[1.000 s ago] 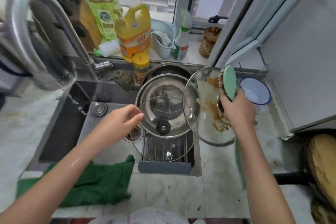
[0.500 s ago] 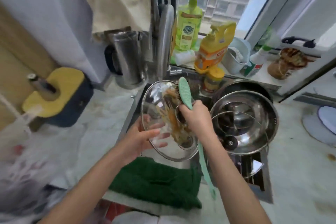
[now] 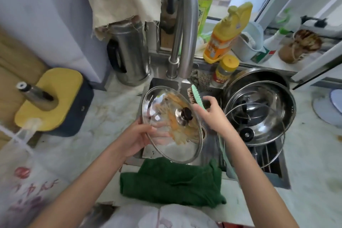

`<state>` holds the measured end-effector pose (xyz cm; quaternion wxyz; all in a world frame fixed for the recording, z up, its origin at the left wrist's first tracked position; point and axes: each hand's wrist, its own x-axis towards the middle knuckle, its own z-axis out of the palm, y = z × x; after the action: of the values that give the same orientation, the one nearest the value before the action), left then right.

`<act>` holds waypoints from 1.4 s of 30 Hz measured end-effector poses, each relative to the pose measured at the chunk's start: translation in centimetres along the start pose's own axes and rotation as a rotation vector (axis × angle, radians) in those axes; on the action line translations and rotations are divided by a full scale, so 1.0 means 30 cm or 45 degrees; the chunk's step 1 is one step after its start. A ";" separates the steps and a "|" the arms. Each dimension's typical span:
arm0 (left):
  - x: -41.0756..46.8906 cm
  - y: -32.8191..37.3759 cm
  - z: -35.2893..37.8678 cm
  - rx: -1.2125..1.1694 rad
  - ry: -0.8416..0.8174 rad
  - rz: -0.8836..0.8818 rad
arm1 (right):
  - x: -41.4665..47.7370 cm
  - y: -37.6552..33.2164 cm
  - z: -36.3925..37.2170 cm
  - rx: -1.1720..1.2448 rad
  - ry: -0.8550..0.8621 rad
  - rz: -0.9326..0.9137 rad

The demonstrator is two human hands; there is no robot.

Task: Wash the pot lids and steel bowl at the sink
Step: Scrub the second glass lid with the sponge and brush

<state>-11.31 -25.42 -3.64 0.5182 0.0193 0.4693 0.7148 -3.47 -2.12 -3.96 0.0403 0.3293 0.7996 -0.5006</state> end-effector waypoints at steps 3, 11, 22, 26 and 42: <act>0.012 0.008 -0.010 -0.100 -0.056 -0.003 | 0.073 0.036 -0.038 0.031 -0.076 -0.127; 0.055 0.036 -0.039 -0.113 0.030 -0.043 | 0.232 0.015 -0.010 0.009 -0.348 -0.285; 0.057 0.036 -0.019 -0.078 0.077 -0.078 | 0.289 0.090 0.023 0.037 -0.245 -0.256; 0.063 0.042 -0.025 -0.094 0.107 -0.081 | 0.265 0.056 0.023 0.035 -0.384 -0.314; 0.064 0.083 -0.026 -0.020 0.042 -0.081 | 0.286 0.016 0.071 -0.061 -0.303 -0.264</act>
<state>-14.40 -24.53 -3.25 0.5330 -0.0114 0.4726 0.7017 -10.44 0.41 -8.78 0.0906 0.1823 0.8306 -0.5183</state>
